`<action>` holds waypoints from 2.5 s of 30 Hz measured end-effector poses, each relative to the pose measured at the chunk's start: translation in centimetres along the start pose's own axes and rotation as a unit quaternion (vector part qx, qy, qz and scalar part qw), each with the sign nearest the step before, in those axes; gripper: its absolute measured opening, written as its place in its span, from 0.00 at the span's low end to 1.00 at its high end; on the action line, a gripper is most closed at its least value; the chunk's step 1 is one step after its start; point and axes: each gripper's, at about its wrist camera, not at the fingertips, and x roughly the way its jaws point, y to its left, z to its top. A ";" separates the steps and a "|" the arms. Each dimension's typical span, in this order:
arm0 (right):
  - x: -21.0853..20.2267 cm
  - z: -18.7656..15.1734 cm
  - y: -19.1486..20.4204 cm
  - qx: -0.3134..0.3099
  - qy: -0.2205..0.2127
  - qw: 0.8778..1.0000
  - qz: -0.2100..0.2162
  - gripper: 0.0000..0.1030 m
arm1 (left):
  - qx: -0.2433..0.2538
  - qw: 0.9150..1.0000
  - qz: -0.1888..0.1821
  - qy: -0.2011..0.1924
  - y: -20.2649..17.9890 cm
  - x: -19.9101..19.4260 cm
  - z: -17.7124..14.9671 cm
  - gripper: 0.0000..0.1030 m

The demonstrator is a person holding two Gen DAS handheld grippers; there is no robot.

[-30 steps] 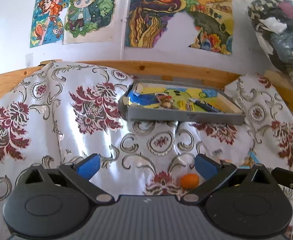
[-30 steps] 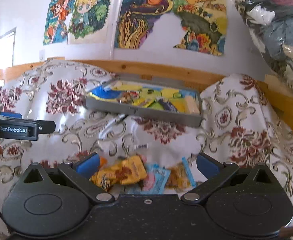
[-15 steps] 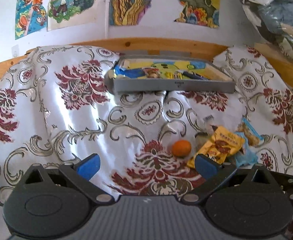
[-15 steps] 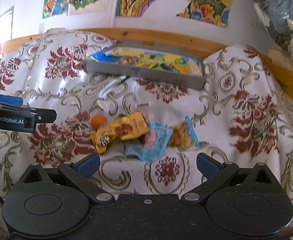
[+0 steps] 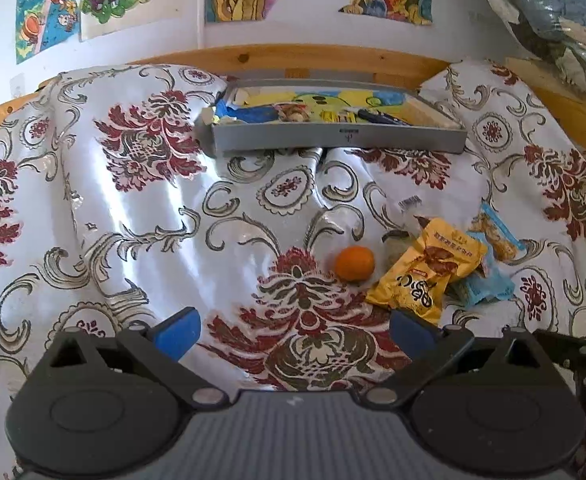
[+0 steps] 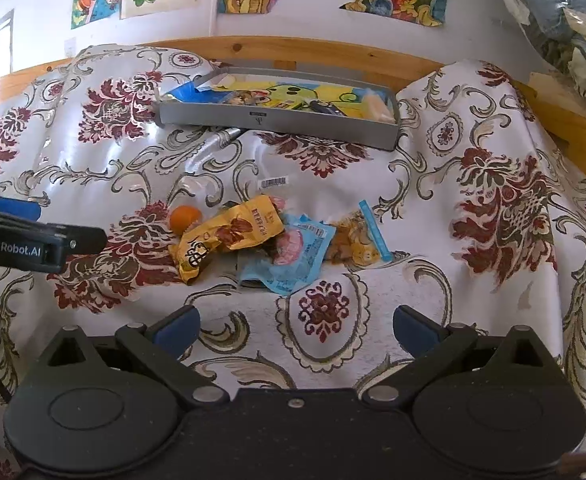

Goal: Organize snacks
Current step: 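Lift both tools out of the tray and move back to the snack pile, then close left tool on gold snack bag while right tool approaches dark jerky packet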

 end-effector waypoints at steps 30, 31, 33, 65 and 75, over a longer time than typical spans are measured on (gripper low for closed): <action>4.0 2.2 -1.8 -0.061 -0.005 0.998 0.032 0.99 | 0.076 0.972 -0.209 0.078 -2.3 8.3 4.0 0.99; 4.5 2.4 -1.8 -0.059 -0.002 0.997 0.041 0.99 | 0.077 0.970 -0.215 0.084 -2.2 8.8 4.2 0.99; 5.3 2.7 -1.8 -0.056 0.005 0.997 0.056 0.99 | 0.076 0.967 -0.224 0.096 -2.1 9.4 4.5 0.99; 7.6 2.4 -3.9 -0.025 0.040 0.996 0.073 0.50 | 0.163 0.945 -0.256 0.123 -4.6 11.2 4.4 0.69; 7.5 2.5 -4.2 -0.025 0.038 0.996 0.078 0.62 | 0.111 0.958 -0.231 0.131 -3.8 10.7 4.4 0.57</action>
